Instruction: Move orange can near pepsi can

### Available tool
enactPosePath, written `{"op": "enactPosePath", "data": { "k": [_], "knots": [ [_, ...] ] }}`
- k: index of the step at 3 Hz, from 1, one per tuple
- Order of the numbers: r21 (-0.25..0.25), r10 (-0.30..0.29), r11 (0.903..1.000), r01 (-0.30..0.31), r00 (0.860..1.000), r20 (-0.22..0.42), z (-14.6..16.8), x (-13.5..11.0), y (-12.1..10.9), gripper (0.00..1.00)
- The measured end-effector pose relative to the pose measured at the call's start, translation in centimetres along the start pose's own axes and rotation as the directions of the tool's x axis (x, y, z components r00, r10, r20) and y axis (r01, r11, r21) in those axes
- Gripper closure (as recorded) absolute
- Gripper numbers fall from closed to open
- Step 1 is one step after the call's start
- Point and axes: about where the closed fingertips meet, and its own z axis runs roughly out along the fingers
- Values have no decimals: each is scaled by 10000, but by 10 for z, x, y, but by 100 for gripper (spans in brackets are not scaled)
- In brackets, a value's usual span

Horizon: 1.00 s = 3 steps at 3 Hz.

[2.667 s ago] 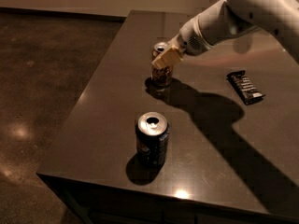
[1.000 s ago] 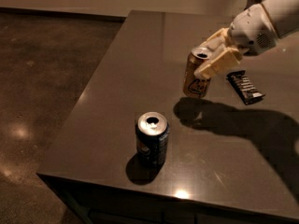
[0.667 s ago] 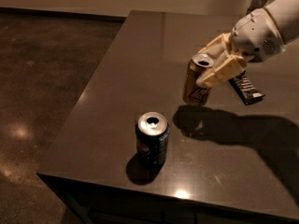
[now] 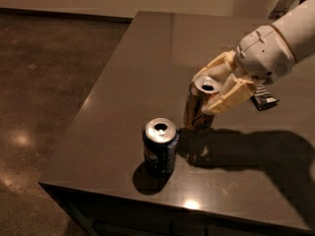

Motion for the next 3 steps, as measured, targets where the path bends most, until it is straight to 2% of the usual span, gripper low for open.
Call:
{"op": "enactPosePath", "data": {
  "k": [1, 2, 3],
  "knots": [
    [-463, -419, 9981, 417, 9991, -30, 17, -5, 16, 100],
    [-821, -602, 9949, 581, 9979, -239, 33, -4, 25, 82],
    [-1065, -661, 9925, 609, 9968, -460, 44, 0, 27, 59]
  ]
}}
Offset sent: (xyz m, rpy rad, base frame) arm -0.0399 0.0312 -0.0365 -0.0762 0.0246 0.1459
